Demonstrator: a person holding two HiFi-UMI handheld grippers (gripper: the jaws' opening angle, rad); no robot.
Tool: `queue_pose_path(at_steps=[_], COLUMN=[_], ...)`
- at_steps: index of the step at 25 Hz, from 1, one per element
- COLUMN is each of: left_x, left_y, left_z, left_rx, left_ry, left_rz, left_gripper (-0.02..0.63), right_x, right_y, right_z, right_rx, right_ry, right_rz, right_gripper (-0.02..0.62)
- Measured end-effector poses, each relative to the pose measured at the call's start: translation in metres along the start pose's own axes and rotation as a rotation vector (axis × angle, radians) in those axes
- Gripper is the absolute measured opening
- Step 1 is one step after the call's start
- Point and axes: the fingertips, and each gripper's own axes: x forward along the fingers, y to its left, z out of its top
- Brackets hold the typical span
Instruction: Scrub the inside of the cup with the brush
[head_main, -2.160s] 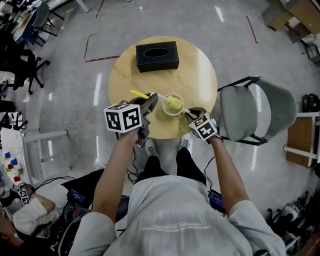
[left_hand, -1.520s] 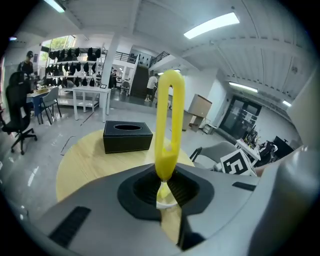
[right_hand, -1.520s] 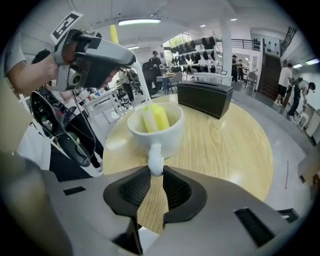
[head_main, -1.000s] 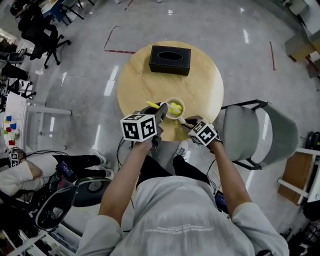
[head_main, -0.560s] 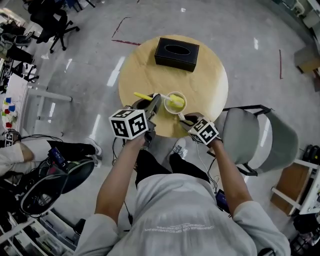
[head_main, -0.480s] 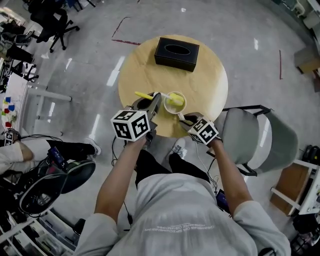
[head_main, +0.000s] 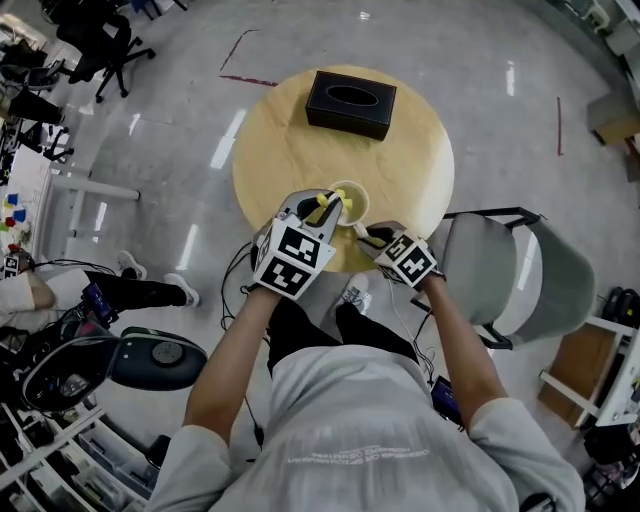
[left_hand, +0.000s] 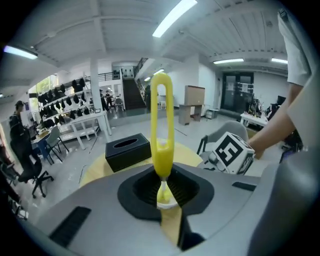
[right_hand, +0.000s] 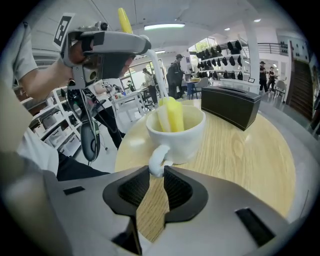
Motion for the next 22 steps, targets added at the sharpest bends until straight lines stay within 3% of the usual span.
queue_pose_path(at_steps=[2, 5, 8, 11, 13, 16, 20, 22], left_x=[0.005, 0.008, 0.006, 0.01, 0.016, 0.025, 0.031, 0.029], left_y=[-0.014, -0.011, 0.014, 0.022, 0.028, 0.031, 0.022, 0.021], left_z=[-0.003, -0.002, 0.001, 0.01, 0.016, 0.021, 0.014, 0.012], left_rx=[-0.009, -0.088, -0.183, -0.207, -0.184, -0.077, 0.092, 0.126], left_ry=[0.038, 0.051, 0.017, -0.045, -0.093, -0.132, -0.097, -0.051], left_rz=[-0.056, -0.134, -0.163, -0.16, -0.14, -0.102, -0.1, -0.127], left_gripper=[0.049, 0.049, 0.051, 0.051, 0.051, 0.049, 0.051, 0.052], right_x=[-0.004, -0.001, 0.007, 0.008, 0.009, 0.009, 0.006, 0.005], right_y=[-0.001, -0.003, -0.004, -0.004, -0.004, -0.005, -0.009, -0.009], right_z=[-0.007, -0.007, 0.014, 0.015, 0.013, 0.013, 0.01, 0.01], right_rx=[0.0, 0.01, 0.03, 0.021, 0.009, 0.0, 0.016, 0.027], right_ry=[-0.002, -0.002, 0.0, 0.019, 0.039, 0.068, 0.092, 0.106], right_rz=[-0.002, 0.0, 0.009, 0.014, 0.024, 0.038, 0.029, 0.025], right_gripper=[0.115, 0.117, 0.117, 0.117, 0.117, 0.118, 0.117, 0.117])
